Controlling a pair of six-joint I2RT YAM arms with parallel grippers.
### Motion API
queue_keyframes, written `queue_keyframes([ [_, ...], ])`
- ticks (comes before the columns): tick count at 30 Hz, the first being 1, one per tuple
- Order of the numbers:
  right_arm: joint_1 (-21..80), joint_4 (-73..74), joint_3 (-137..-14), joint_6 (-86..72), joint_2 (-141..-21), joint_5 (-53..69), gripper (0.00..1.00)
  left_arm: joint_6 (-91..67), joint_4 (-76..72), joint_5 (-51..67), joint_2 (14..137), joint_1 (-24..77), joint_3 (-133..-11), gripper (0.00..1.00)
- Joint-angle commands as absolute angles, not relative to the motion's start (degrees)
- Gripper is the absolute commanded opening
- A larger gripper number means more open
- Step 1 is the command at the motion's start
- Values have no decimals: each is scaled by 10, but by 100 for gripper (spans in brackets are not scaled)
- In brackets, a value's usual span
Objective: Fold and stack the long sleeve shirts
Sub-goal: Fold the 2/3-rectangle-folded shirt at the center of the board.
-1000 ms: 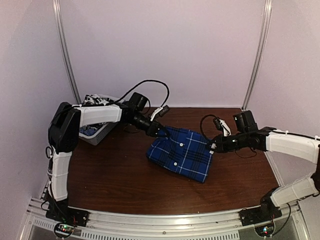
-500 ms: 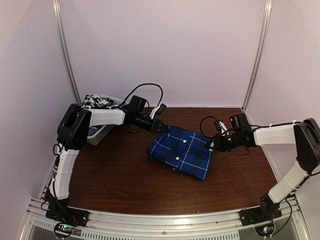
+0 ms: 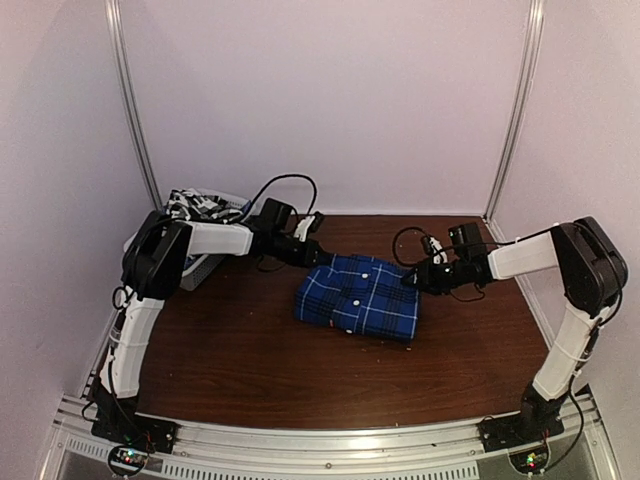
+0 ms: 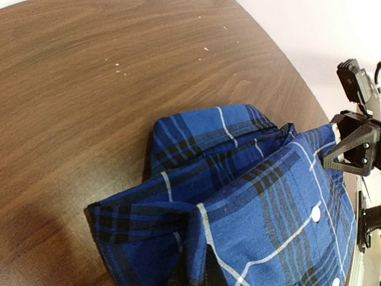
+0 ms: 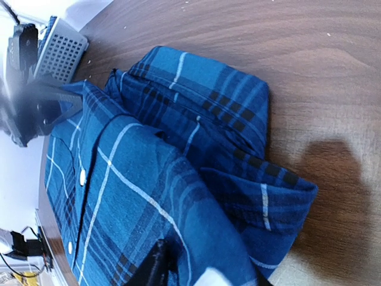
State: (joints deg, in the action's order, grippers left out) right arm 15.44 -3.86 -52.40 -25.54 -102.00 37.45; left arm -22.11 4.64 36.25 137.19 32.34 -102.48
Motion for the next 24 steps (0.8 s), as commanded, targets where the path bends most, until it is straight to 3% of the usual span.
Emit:
queue_keyframes([
  [1, 149, -65, -530, -255, -1025, 370, 39, -237, 12, 325, 1375, 316, -1000, 1],
  [11, 147, -38, -528, -239, -1006, 284, 46, -255, -17, 306, 1365, 316, -959, 1],
  [24, 162, 9, -490, -217, -872, 196, 49, -235, -39, 244, 1277, 316, -907, 28],
])
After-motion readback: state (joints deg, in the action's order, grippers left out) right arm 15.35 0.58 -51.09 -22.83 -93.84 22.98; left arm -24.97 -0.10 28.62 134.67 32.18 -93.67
